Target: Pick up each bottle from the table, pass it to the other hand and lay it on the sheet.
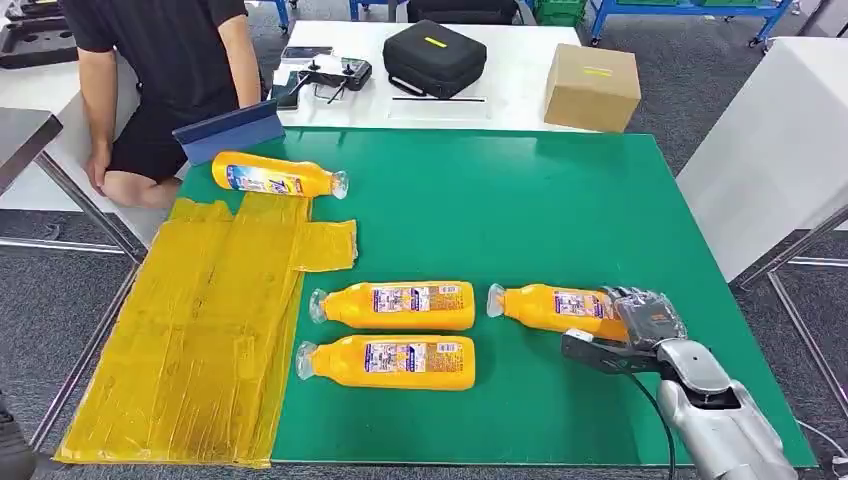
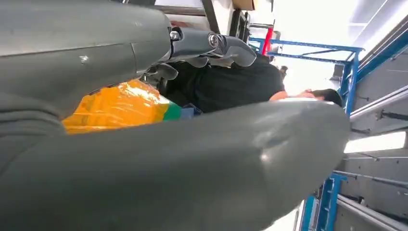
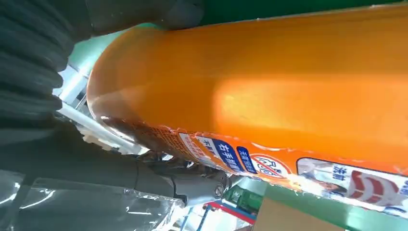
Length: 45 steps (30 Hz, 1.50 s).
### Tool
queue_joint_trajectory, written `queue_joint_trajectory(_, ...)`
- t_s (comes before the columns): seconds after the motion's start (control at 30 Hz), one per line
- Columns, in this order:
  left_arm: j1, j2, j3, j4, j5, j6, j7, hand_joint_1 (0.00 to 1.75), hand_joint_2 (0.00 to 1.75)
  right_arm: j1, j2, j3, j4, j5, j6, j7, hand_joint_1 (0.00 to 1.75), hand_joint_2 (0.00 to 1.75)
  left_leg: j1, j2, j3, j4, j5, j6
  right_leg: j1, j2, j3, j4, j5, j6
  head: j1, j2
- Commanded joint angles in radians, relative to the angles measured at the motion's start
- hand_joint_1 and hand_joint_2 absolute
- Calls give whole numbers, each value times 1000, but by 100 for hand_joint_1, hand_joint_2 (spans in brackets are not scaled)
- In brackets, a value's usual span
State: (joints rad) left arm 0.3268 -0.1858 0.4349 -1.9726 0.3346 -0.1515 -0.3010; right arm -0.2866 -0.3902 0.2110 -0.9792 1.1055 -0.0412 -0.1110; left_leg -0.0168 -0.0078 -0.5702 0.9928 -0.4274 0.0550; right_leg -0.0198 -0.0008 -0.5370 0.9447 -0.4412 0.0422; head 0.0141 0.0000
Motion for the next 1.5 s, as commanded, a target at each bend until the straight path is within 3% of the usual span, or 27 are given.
queue_joint_trajectory(0.03,-12,-11,38,3,2,-7,9,0,0,53,6,12,43,-9,47,-1,175,175,2,-2,1,-2,0,-6,1,-3,2,-2,0,-4,0,0)
queue_joint_trajectory(0.53,-5,9,14,14,2,-1,14,0,0,0,8,28,170,-31,50,-22,175,175,2,-3,1,-2,0,-6,2,-3,3,-4,0,-4,0,0)
queue_joint_trajectory(0.73,6,-3,25,4,-1,1,20,0,0,37,-24,-15,4,-75,47,-18,175,175,1,-4,0,-1,1,-4,1,-3,2,-2,-1,-3,0,0)
queue_joint_trajectory(1.03,-3,-52,46,-11,-24,-7,28,0,0,134,-50,-202,-350,-117,73,-10,175,175,-2,-3,-6,1,1,0,0,-3,8,1,0,-1,0,0)
queue_joint_trajectory(1.33,6,-89,60,-16,-42,-17,20,0,0,88,9,-281,-406,-110,43,-38,175,175,-2,1,-11,0,1,-2,0,0,1,1,0,-2,0,0)
queue_joint_trajectory(1.5,-6,-84,53,-4,-46,-15,18,0,0,50,-17,-282,-388,-128,28,-63,175,175,-3,1,-12,0,2,-1,0,0,1,1,1,-1,-1,0)
